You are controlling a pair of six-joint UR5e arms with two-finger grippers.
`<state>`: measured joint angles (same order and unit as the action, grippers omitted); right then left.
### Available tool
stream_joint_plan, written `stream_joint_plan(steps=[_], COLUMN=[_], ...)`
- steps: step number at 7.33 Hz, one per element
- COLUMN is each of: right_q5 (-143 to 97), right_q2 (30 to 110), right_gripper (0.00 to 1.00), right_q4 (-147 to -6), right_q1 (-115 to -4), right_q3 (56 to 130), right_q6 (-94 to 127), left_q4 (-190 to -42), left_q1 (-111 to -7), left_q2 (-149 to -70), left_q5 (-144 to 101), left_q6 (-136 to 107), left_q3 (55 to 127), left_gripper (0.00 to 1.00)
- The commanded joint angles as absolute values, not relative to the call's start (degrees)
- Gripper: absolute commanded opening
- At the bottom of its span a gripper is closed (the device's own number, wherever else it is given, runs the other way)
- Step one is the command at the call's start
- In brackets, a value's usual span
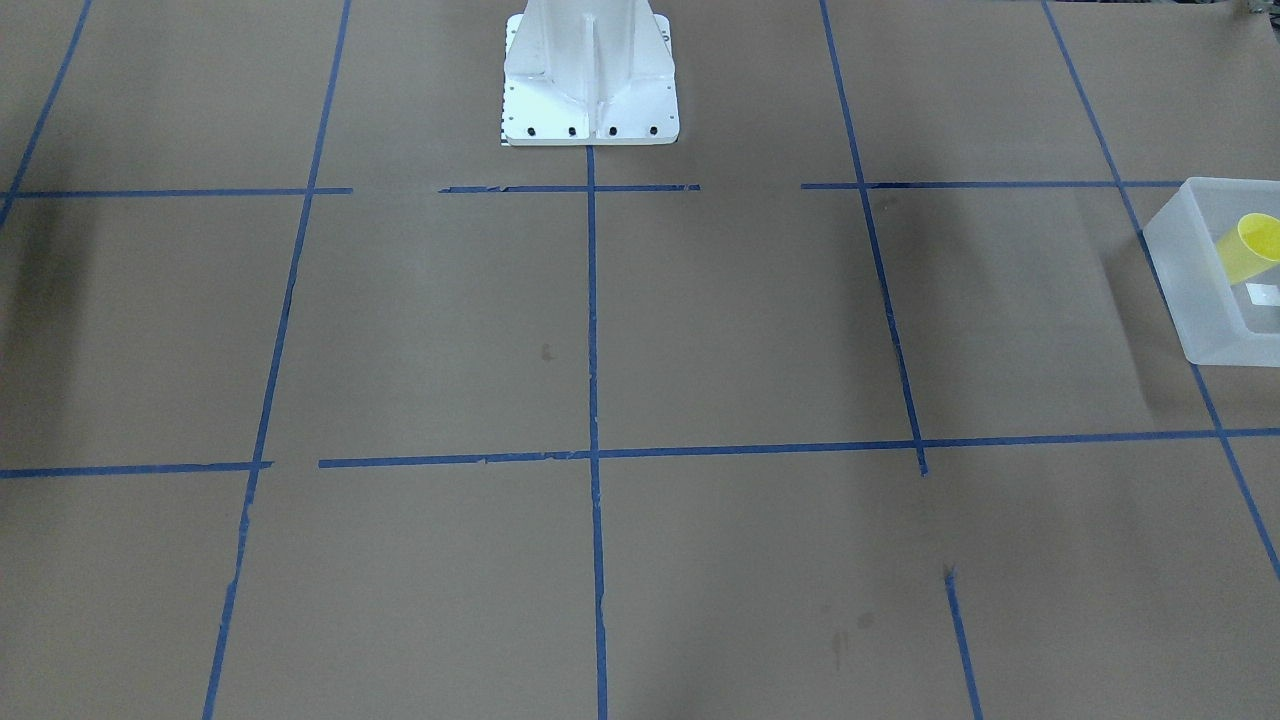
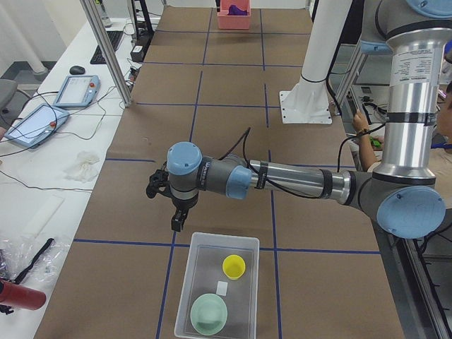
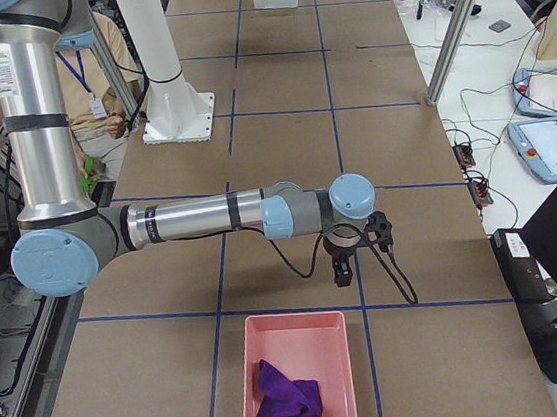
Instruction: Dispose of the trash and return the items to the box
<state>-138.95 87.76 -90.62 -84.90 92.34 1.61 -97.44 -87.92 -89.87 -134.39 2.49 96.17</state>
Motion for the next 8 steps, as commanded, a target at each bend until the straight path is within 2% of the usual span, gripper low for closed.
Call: stream_joint_plan(steps=[1,8], right_q5=[-139.57,-139.22], right_q2=[87.72,87.45], right_gripper=[1.0,1.0], right_q4=[-90.96,-90.44], right_q1=[-84.9,-85.69], right_q3=[92.29,90.44], right_q6=[1.58,1.49], left_q4=[-97.82,-97.56], left_q1=[-87.89,-87.8], left_q2=[-89.82,-90.09], left_q5=[-134.21,-134.12], left_q6=[2.55,2.46], left_q3=[94.66,94.75], left_gripper=[1.0,1.0])
